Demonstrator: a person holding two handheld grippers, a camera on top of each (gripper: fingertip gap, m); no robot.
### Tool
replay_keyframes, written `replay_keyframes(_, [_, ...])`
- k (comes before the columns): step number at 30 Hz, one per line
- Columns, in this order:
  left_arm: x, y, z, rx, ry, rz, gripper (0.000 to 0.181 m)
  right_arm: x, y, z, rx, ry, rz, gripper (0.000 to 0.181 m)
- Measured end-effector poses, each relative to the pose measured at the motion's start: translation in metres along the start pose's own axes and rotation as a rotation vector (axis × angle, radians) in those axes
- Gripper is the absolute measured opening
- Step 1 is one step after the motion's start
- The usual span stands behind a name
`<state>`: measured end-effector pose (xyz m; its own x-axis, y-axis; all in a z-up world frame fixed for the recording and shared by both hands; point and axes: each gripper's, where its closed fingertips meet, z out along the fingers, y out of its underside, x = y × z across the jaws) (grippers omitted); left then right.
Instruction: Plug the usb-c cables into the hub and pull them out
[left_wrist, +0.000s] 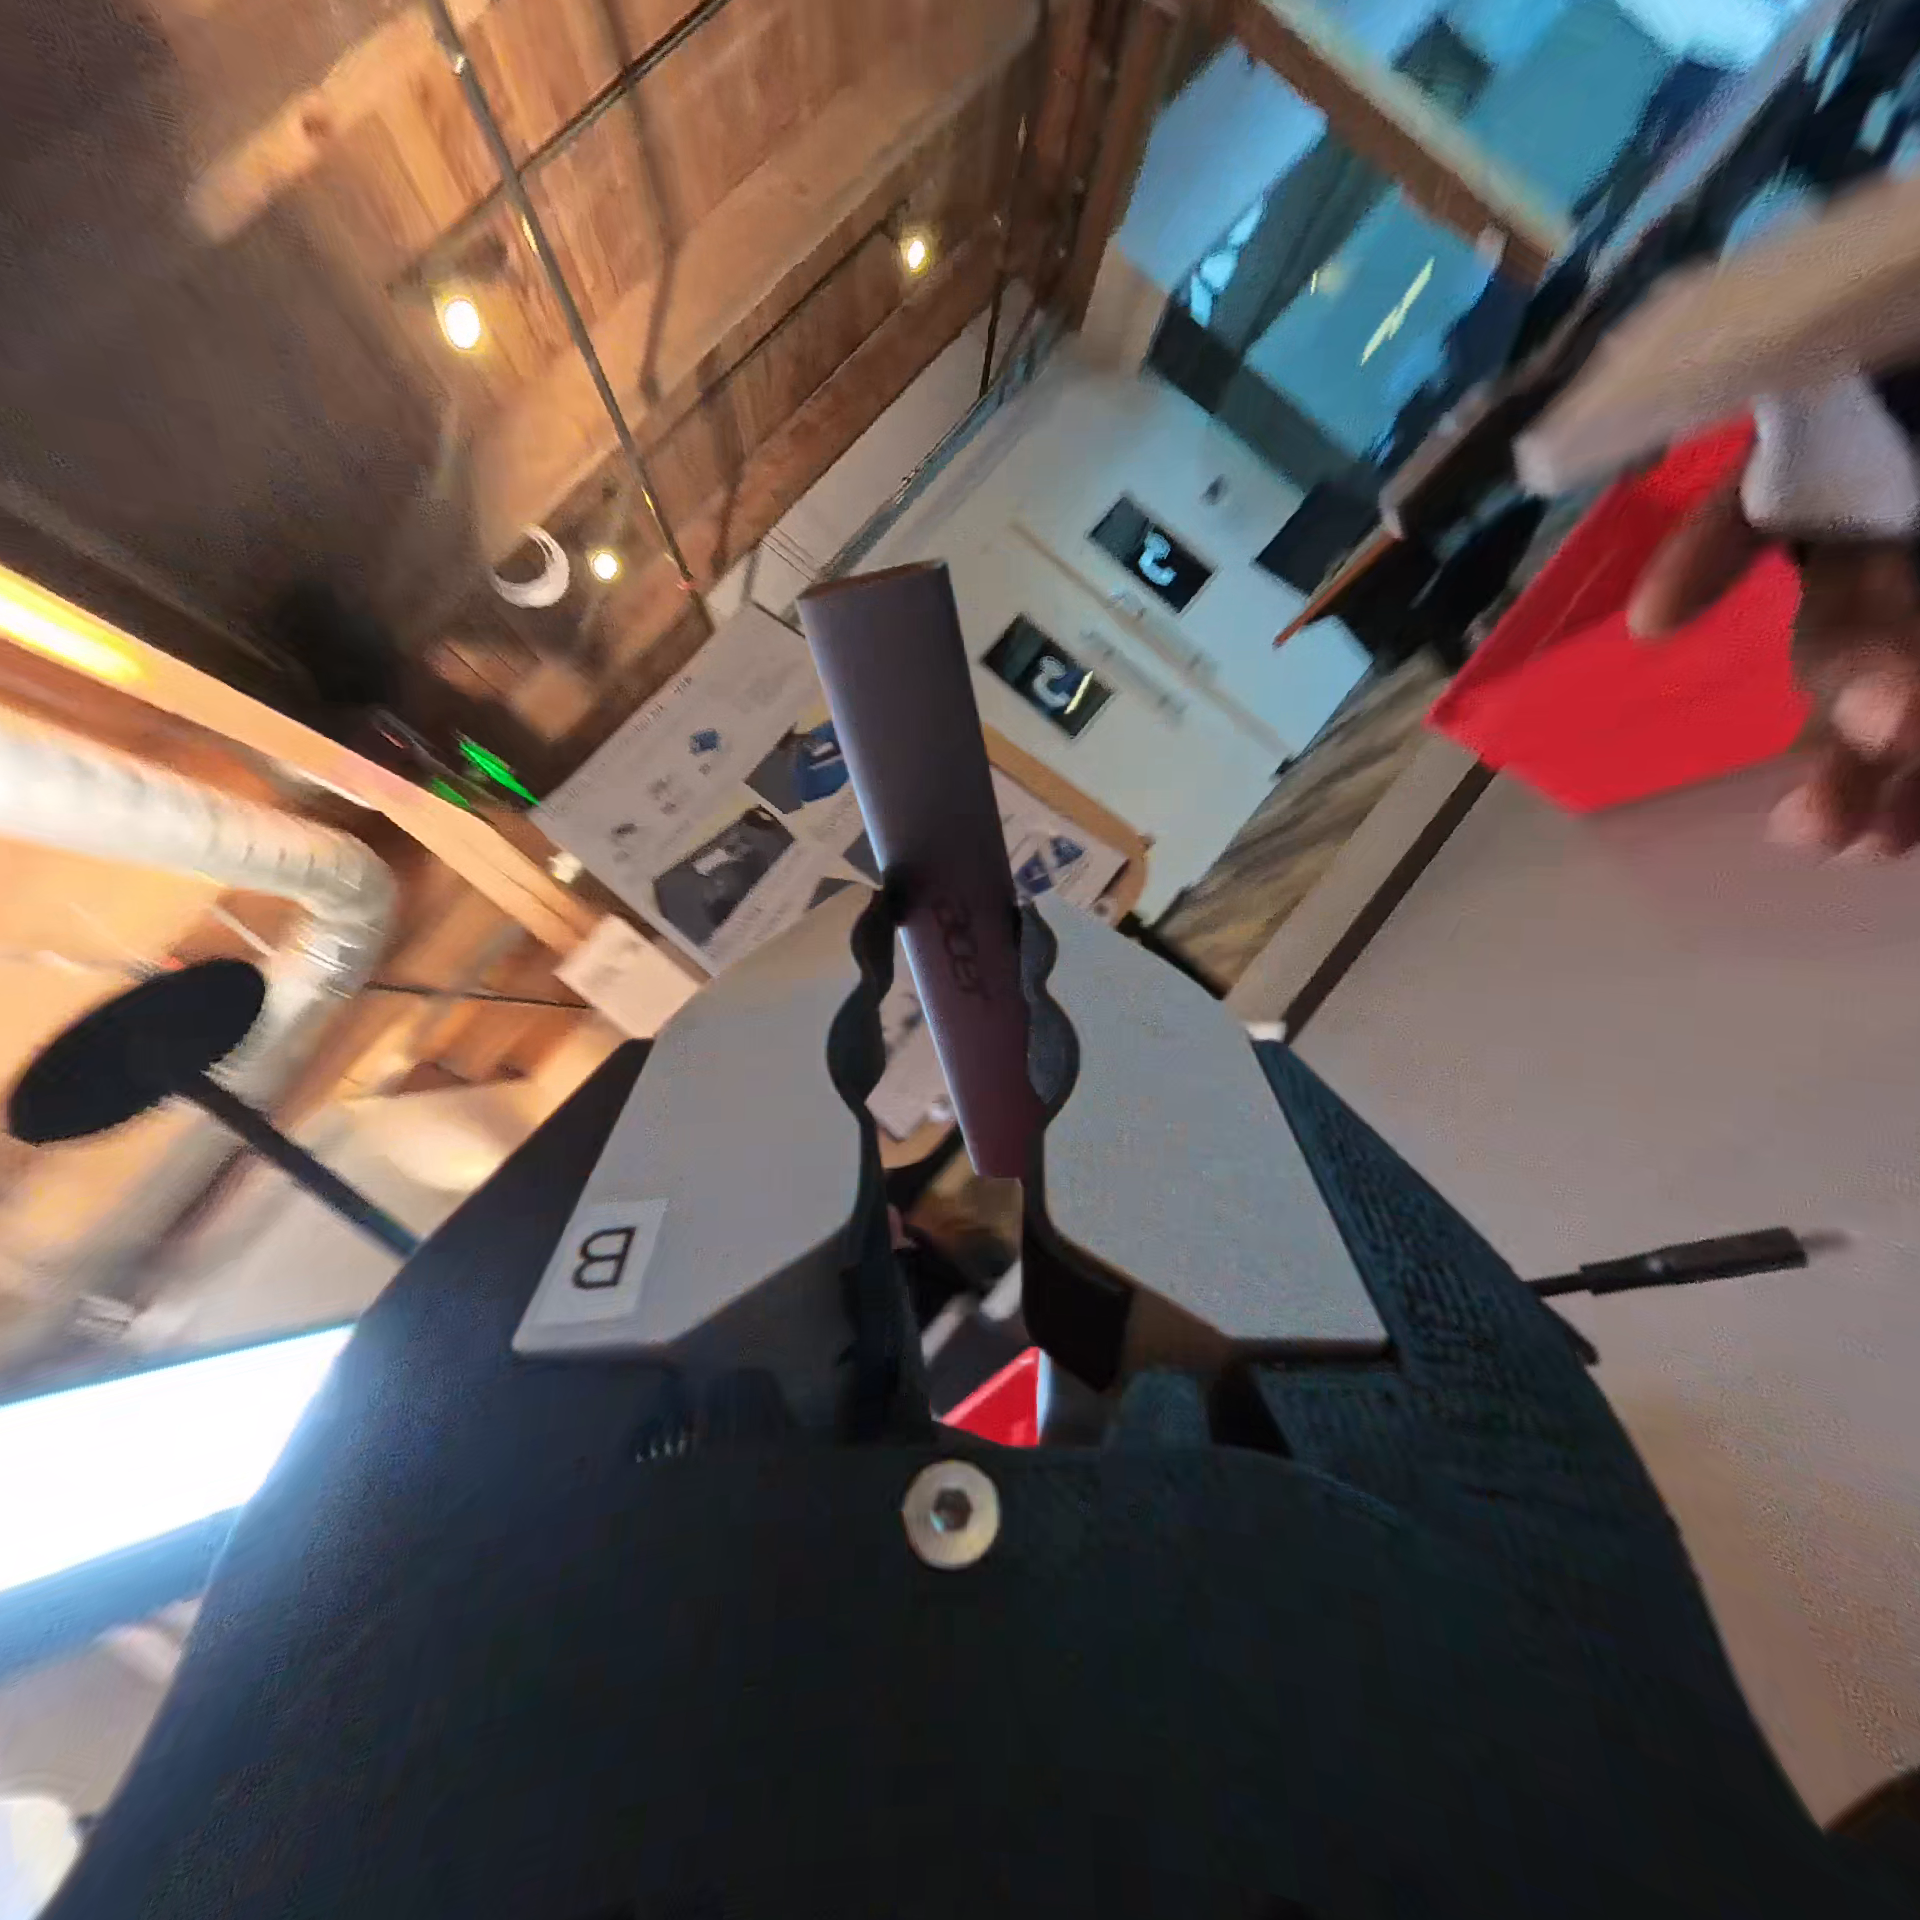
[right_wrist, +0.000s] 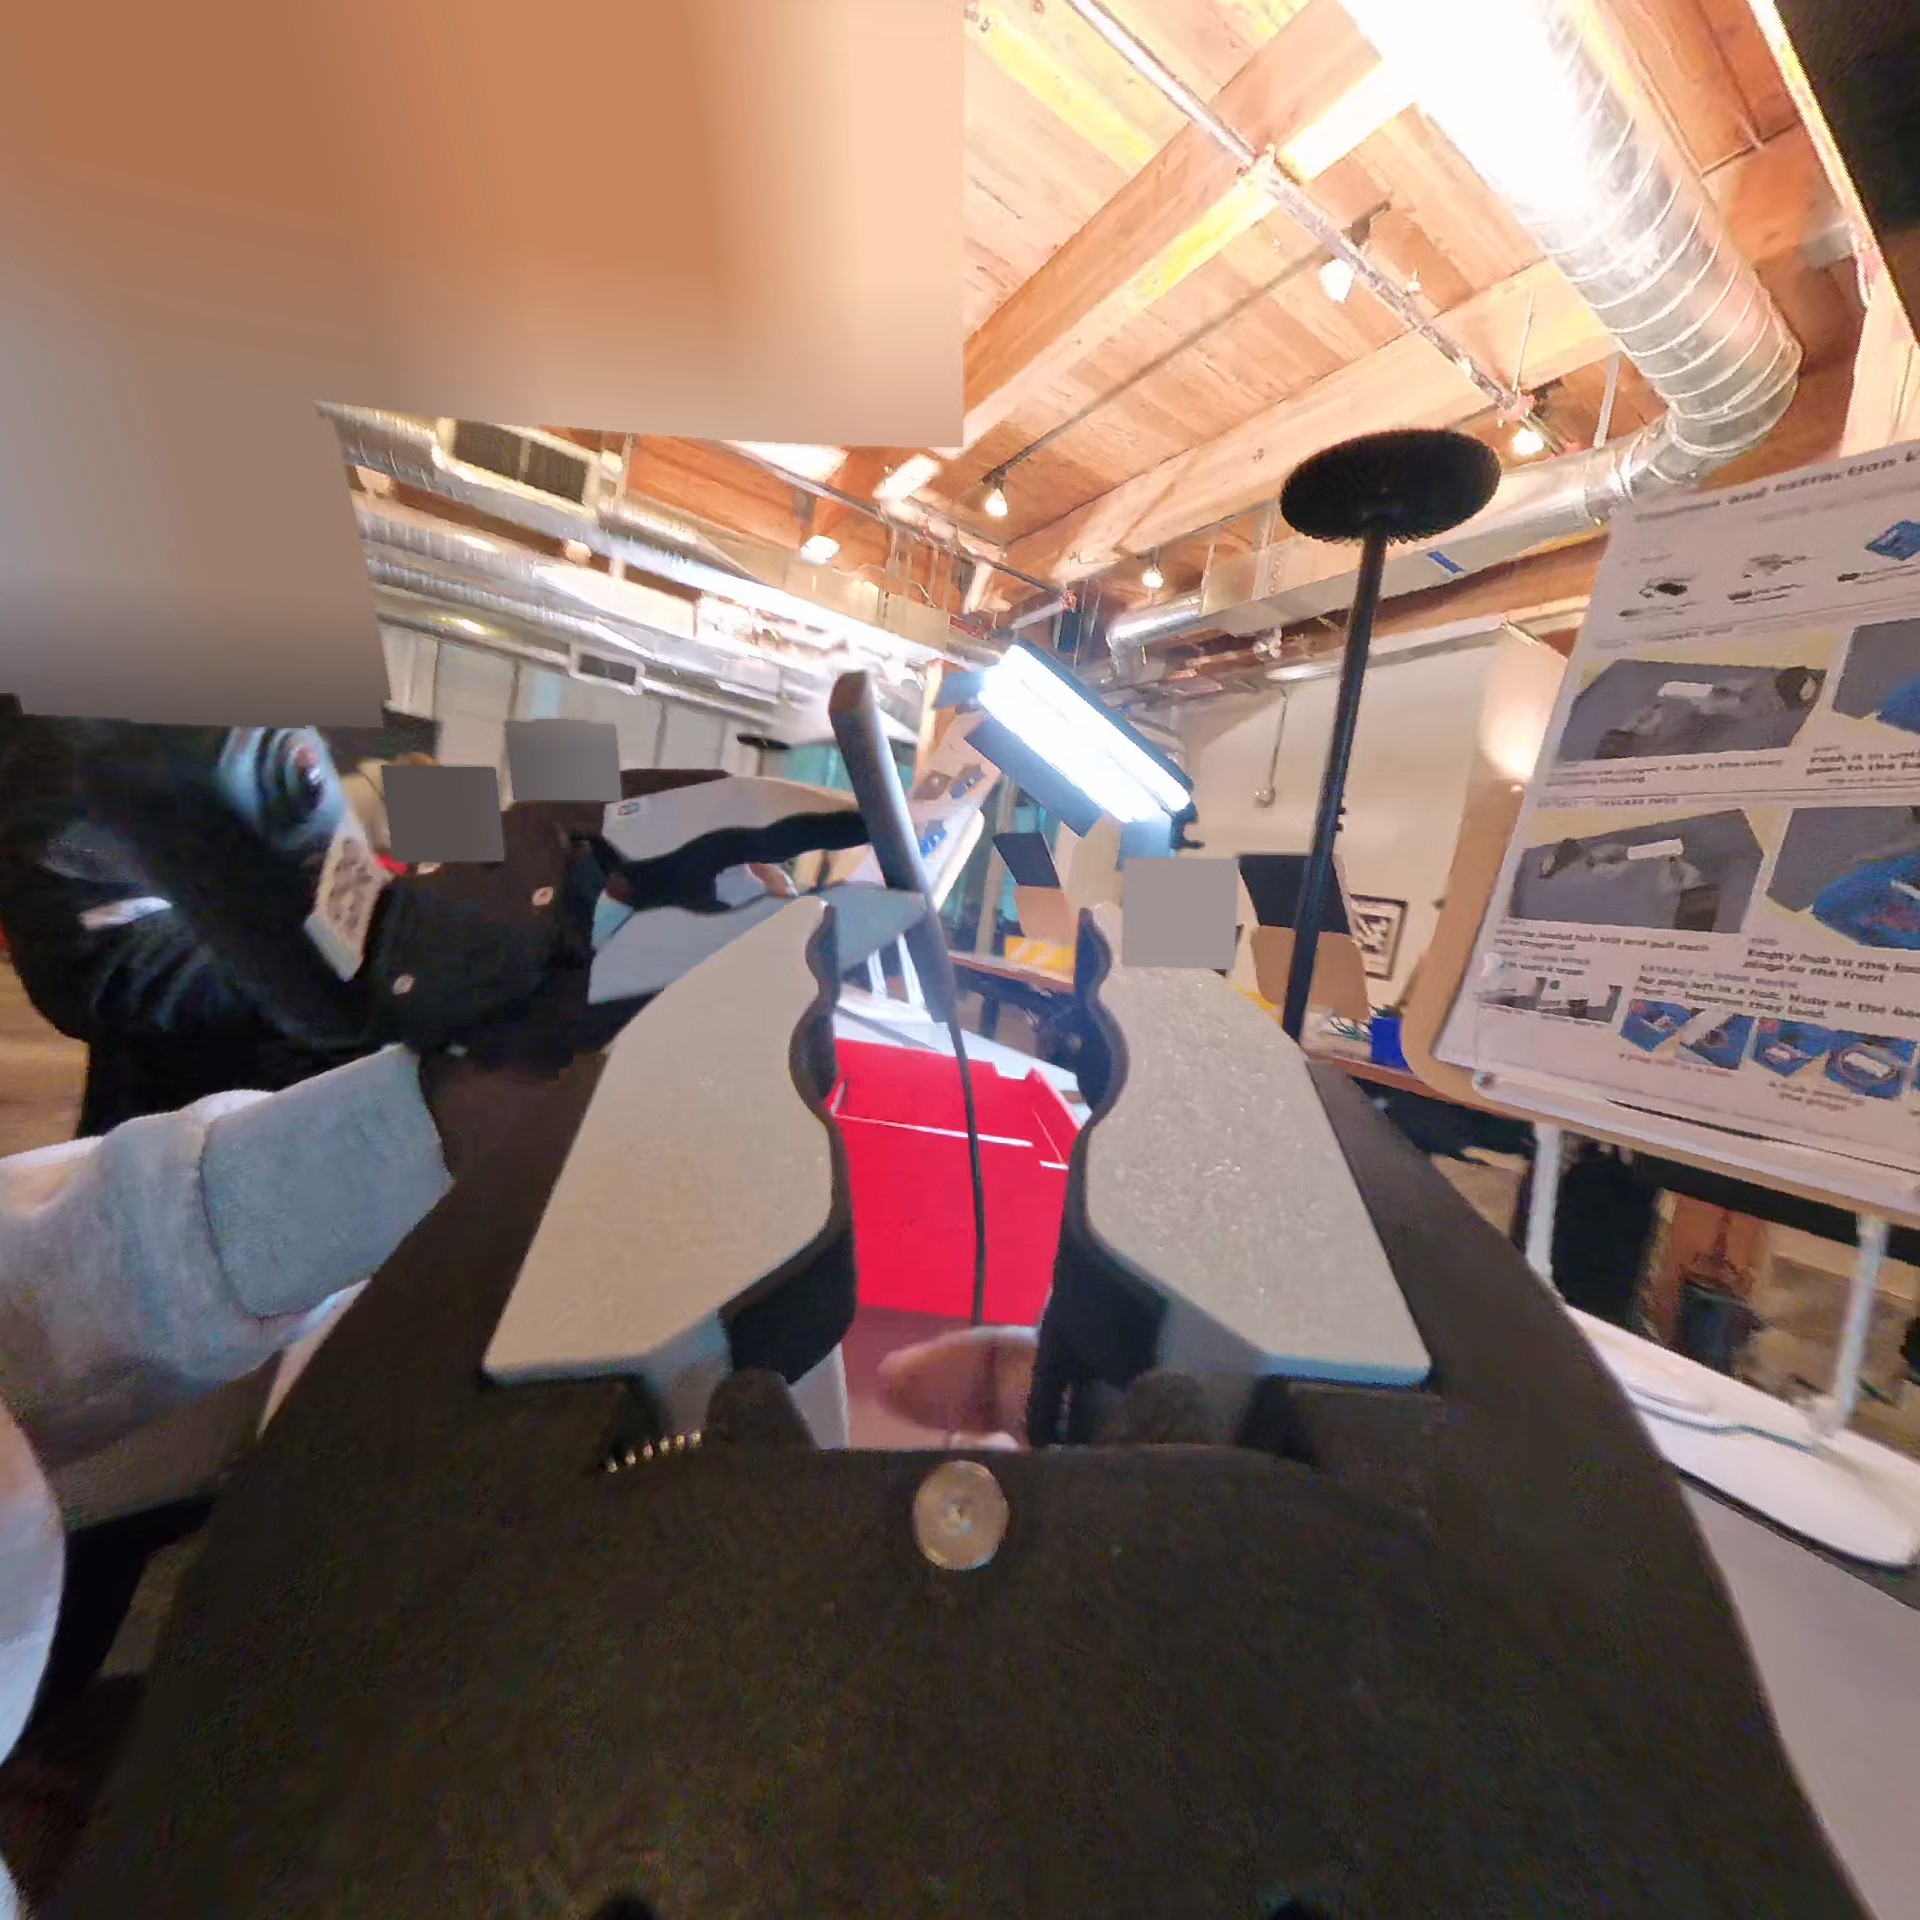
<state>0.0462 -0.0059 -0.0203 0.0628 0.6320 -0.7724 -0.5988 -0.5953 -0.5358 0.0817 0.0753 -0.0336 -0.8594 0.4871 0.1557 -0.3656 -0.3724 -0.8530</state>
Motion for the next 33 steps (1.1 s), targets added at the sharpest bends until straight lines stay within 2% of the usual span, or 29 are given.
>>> replay_keyframes(3, [0.022,0.003,0.004,-0.030,-0.007,0.238,0.023,-0.004,0.003,0.007,-0.128,0.028,-0.041,0.041])
replay_keyframes(7, [0.052,0.007,0.006,-0.038,0.029,0.452,0.023,-0.011,0.012,0.013,-0.279,0.020,-0.068,0.039])
replay_keyframes(9, [0.062,0.004,0.005,-0.014,0.035,0.517,0.024,-0.010,0.023,0.014,-0.379,0.026,-0.105,0.031])
replay_keyframes(11, [0.069,-0.001,0.004,0.013,0.035,0.541,0.024,-0.007,0.035,0.012,-0.468,0.028,-0.185,0.011])
replay_keyframes(12, [0.070,0.001,0.004,0.006,0.043,0.537,0.024,-0.007,0.038,0.011,-0.484,0.022,-0.230,0.011])
replay_keyframes(14, [0.073,0.002,0.003,0.006,0.087,0.446,0.024,-0.006,0.037,0.008,-0.492,-0.003,-0.305,0.010])
replay_keyframes(15, [0.070,0.003,0.002,-0.005,0.096,0.361,0.030,-0.003,0.033,0.005,-0.480,0.003,-0.358,0.010])
replay_keyframes(17, [0.055,0.004,-0.004,-0.020,0.094,0.131,0.044,0.001,0.023,-0.004,-0.452,-0.028,-0.517,0.010])
replay_keyframes(19, [0.032,0.009,-0.014,-0.031,0.079,-0.150,0.047,-0.001,0.022,-0.019,-0.464,-0.103,-0.708,0.010])
replay_keyframes(22, [-0.006,0.027,-0.034,-0.053,0.044,-0.581,0.048,-0.004,0.042,-0.048,-0.568,-0.234,-0.898,0.010])
replay_keyframes(25, [-0.041,0.045,-0.060,-0.031,0.000,-0.957,0.052,-0.015,0.076,-0.082,-0.702,-0.389,-0.842,0.010])
replay_keyframes(27, [-0.068,0.058,-0.074,-0.022,-0.070,-1.051,0.052,-0.022,0.096,-0.102,-0.784,-0.459,-0.800,0.010])
replay_keyframes(30, [-0.094,0.080,-0.092,-0.123,-0.118,-1.034,0.052,-0.033,0.115,-0.120,-0.866,-0.532,-0.751,0.015])
replay_keyframes(33, [-0.104,0.093,-0.109,-0.221,-0.111,-0.996,0.052,-0.044,0.131,-0.136,-0.994,-0.623,-0.610,0.026])
